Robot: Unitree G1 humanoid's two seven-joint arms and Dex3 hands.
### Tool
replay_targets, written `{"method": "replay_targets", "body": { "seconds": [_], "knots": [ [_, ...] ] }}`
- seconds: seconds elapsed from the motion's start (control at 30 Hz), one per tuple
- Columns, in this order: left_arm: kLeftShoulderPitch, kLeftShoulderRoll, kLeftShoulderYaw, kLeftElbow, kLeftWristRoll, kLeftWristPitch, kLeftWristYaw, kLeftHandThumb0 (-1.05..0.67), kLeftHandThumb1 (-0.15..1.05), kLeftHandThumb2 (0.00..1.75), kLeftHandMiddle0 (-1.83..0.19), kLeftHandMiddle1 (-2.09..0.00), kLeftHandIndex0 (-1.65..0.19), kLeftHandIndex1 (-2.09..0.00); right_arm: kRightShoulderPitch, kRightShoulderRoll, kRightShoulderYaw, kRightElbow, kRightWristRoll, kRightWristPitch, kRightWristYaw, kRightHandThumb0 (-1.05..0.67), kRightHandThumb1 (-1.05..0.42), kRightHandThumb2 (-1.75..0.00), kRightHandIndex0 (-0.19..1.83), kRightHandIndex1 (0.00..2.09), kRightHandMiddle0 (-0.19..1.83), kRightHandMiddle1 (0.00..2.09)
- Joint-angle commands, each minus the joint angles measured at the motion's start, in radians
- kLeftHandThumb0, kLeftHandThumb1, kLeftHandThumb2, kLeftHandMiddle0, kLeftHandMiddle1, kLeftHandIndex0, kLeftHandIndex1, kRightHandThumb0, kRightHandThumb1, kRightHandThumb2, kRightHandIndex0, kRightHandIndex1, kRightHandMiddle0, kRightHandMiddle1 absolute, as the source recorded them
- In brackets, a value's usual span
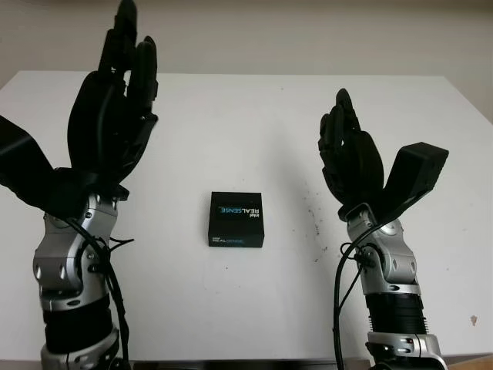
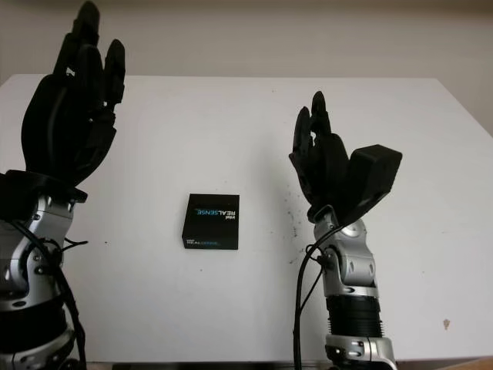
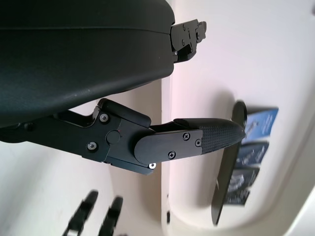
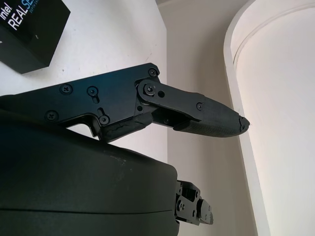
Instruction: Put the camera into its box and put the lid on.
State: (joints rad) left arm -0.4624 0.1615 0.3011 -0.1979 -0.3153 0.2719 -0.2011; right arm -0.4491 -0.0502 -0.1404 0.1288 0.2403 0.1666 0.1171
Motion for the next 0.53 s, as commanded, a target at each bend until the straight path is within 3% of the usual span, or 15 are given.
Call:
{"method": "replay_targets", "body": {
  "seconds": [0.0, 0.23, 0.5],
  "knots": [
    [-0.011, 0.020, 0.000, 0.068, 0.012, -0.045, -0.006, -0.78, 1.05, 0.58, 0.19, 0.00, 0.19, 0.00, -0.027, -0.005, 0.011, 0.006, -0.015, -0.029, 0.004, -0.70, -1.05, -0.65, -0.19, 0.00, -0.19, 0.00],
    [0.019, 0.030, -0.013, 0.242, 0.036, -0.149, -0.014, -0.79, 1.05, 0.63, 0.19, 0.00, 0.19, 0.00, -0.037, 0.014, 0.035, 0.022, -0.048, -0.055, -0.010, -0.71, -1.05, -0.61, -0.19, 0.00, -0.19, 0.00],
    [0.054, 0.026, -0.040, 0.294, 0.043, -0.194, -0.018, -0.76, 1.05, 0.65, 0.19, 0.00, 0.19, 0.00, -0.039, 0.017, 0.044, 0.037, -0.063, -0.080, -0.012, -0.72, -1.05, -0.60, -0.19, 0.00, -0.19, 0.00]
  ]
}}
